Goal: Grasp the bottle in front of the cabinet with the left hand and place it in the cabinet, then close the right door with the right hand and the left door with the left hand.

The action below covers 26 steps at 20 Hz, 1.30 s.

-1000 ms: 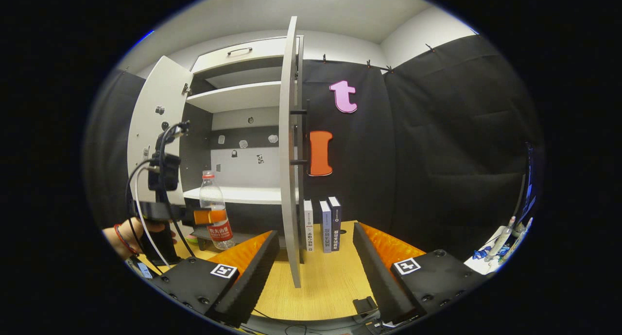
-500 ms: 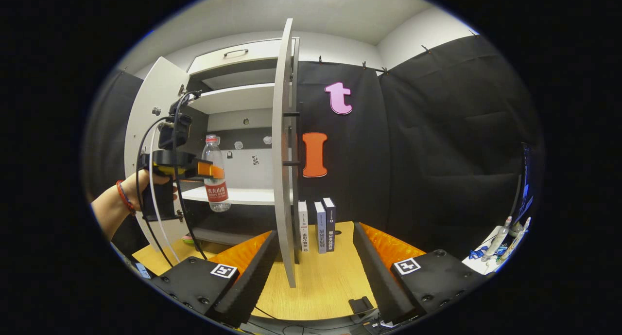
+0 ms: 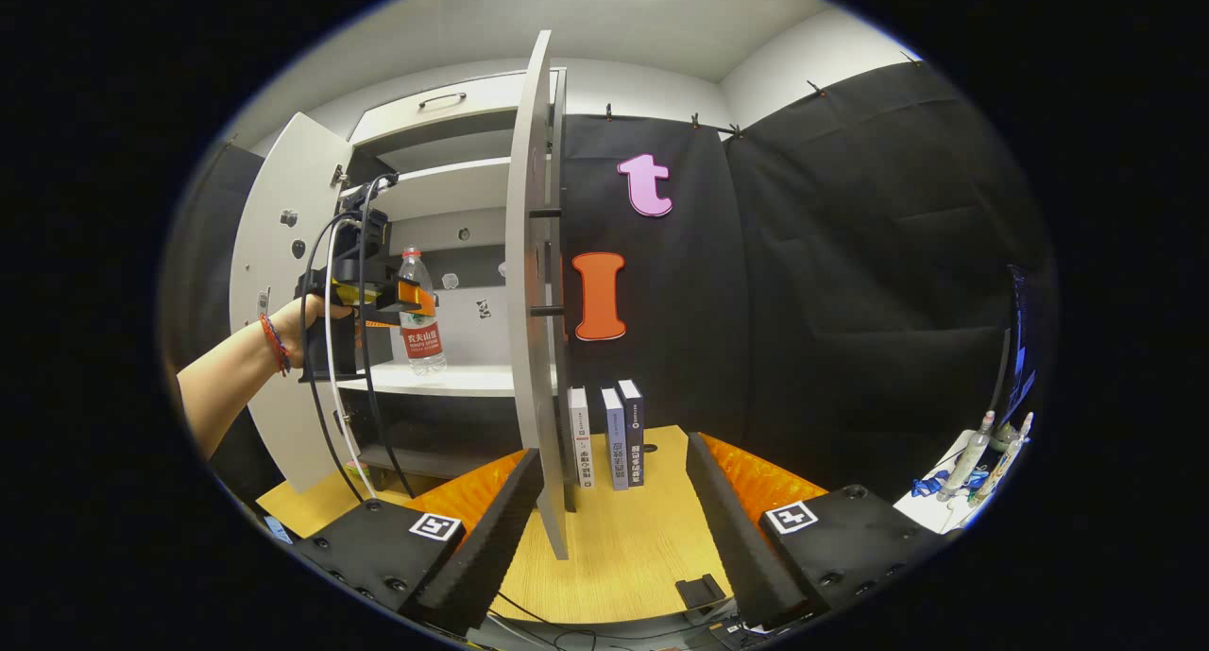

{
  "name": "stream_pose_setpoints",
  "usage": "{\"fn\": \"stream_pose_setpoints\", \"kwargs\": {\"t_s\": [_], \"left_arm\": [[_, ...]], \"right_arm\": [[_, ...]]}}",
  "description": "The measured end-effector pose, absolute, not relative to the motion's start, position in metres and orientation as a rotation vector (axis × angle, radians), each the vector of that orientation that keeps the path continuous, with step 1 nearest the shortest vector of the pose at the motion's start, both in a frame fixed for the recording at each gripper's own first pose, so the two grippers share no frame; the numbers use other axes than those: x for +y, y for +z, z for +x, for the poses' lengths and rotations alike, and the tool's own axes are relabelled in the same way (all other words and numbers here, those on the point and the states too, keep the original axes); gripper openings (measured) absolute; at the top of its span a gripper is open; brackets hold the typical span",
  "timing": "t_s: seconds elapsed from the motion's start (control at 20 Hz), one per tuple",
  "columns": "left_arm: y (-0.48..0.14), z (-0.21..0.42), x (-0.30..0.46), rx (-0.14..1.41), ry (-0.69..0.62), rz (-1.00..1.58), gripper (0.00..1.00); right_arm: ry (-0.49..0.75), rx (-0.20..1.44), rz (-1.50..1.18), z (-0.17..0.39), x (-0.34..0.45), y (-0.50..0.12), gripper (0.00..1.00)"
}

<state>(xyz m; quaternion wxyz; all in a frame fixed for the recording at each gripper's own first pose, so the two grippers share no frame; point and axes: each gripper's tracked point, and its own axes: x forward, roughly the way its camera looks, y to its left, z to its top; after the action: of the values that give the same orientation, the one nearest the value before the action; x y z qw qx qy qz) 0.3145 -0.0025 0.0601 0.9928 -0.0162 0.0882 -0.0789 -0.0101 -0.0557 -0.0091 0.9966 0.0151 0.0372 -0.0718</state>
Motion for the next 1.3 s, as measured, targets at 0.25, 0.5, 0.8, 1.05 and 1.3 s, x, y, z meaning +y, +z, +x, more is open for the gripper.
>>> {"fn": "stream_pose_setpoints", "kwargs": {"t_s": [0.25, 0.5, 0.8, 1.05, 1.3], "left_arm": [[0.051, 0.348, -0.005, 0.213, -0.161, -0.038, 0.76], [0.034, 0.369, -0.012, 0.246, -0.172, -0.034, 0.76], [0.015, 0.388, -0.017, 0.283, -0.168, -0.027, 0.76], [0.010, 0.391, -0.023, 0.287, -0.170, 0.021, 0.76], [0.009, 0.391, -0.026, 0.277, -0.169, 0.052, 0.79]], "right_arm": [[-0.165, 0.090, 0.025, -0.003, -0.061, -0.015, 1.00], [-0.190, 0.123, 0.042, 0.003, -0.069, -0.024, 1.00], [-0.218, 0.125, 0.022, 0.008, -0.078, -0.023, 1.00], [-0.217, 0.134, 0.026, 0.014, -0.077, -0.026, 1.00], [-0.213, 0.128, 0.025, 0.015, -0.076, -0.024, 1.00]]}}
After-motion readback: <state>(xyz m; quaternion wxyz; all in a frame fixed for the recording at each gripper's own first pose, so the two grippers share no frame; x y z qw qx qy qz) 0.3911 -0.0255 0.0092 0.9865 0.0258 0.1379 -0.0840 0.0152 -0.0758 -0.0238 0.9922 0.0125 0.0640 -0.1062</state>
